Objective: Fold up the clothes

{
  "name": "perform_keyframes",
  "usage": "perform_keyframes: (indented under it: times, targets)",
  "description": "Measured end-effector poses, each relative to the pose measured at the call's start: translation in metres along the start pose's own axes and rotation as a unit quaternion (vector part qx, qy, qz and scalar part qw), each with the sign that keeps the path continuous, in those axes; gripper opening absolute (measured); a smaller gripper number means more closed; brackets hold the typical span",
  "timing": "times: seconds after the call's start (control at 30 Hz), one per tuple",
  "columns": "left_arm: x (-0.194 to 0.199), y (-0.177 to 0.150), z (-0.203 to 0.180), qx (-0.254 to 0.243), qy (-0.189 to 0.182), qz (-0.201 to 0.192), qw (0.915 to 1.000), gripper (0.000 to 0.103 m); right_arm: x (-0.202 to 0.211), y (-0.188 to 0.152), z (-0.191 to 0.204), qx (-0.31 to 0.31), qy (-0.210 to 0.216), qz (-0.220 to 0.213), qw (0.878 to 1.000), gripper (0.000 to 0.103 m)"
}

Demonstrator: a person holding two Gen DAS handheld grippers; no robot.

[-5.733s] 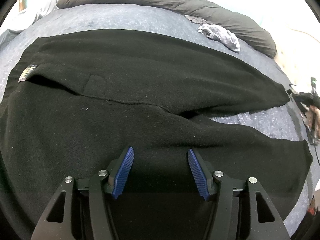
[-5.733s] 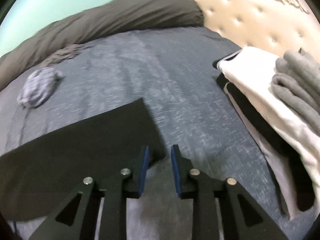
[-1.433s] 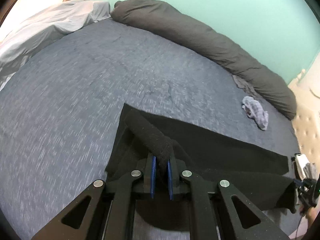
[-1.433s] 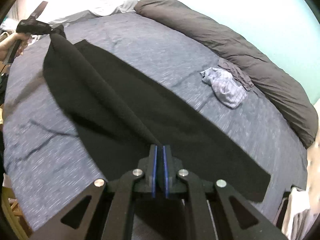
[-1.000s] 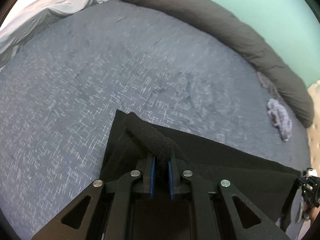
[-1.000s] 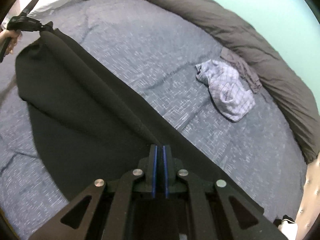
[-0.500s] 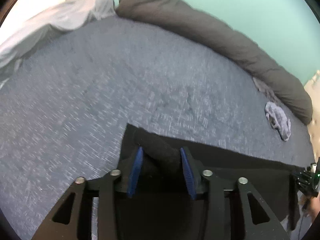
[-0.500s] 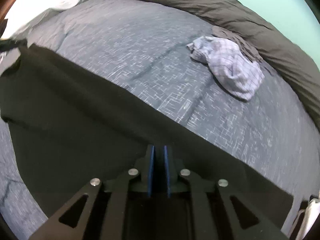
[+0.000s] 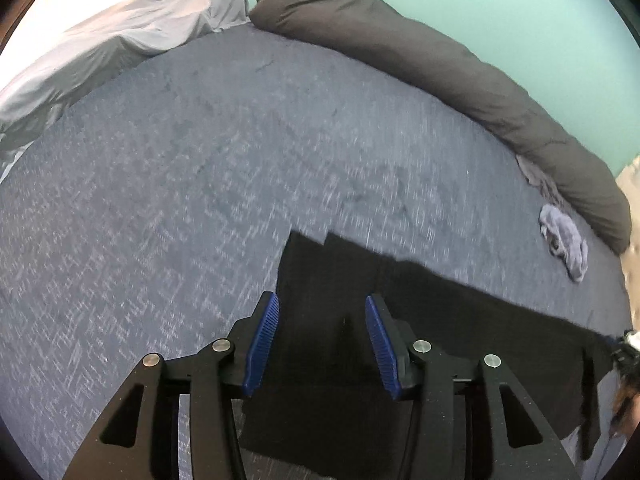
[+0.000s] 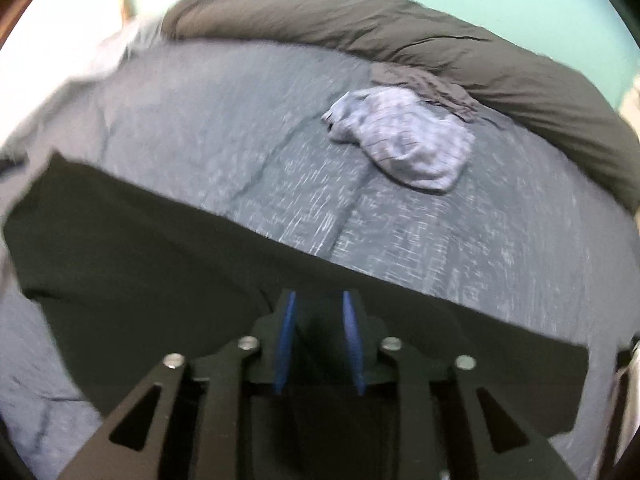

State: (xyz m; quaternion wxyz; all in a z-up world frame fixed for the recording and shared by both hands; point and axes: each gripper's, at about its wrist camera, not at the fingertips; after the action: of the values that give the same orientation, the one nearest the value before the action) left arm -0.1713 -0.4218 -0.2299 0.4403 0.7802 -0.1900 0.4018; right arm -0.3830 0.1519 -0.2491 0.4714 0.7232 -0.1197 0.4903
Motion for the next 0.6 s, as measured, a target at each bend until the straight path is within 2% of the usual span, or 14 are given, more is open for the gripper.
perform_keyframes:
  times: [0.03, 0.07, 0.2, 0.33, 0.43, 0.6]
  targets:
    - [0.000, -0.004, -0.001, -0.003, 0.000, 0.002, 1.0000, 0.049, 0.014, -0.006, -0.009, -0.012, 0.009, -0.009, 1.000, 0.043]
    - [0.000, -0.009, -0.004, -0.009, 0.000, 0.003, 1.0000, 0.049, 0.028, -0.015, -0.018, -0.019, 0.013, -0.014, 1.000, 0.047]
    - [0.004, -0.020, -0.019, -0.040, 0.001, 0.000, 0.9992, 0.049, 0.074, -0.057, -0.051, -0.040, 0.007, -0.018, 0.999, 0.050]
    - [0.005, -0.034, -0.038, -0.061, -0.005, 0.002, 0.9981, 0.049, 0.098, -0.115, -0.077, -0.069, -0.019, 0.008, 0.997, 0.057]
    - [0.003, -0.044, -0.051, -0.070, -0.012, 0.011, 0.9974, 0.049, 0.101, -0.152, -0.062, -0.016, -0.030, 0.041, 0.999, 0.057]
    - [0.001, -0.055, -0.067, -0.067, -0.019, 0.018, 0.9974, 0.049, 0.080, -0.193, -0.036, 0.023, -0.034, 0.108, 0.993, 0.057]
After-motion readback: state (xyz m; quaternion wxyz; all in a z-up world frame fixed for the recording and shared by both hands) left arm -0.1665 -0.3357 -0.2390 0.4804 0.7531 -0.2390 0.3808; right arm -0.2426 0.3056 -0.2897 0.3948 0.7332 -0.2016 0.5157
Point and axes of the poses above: each gripper's, at about its wrist camera, not at the fingertips, and x roughly against the way its jaws point, z to its left, y to its top, and after that the axes turned 5 degrees about -y, right-handed
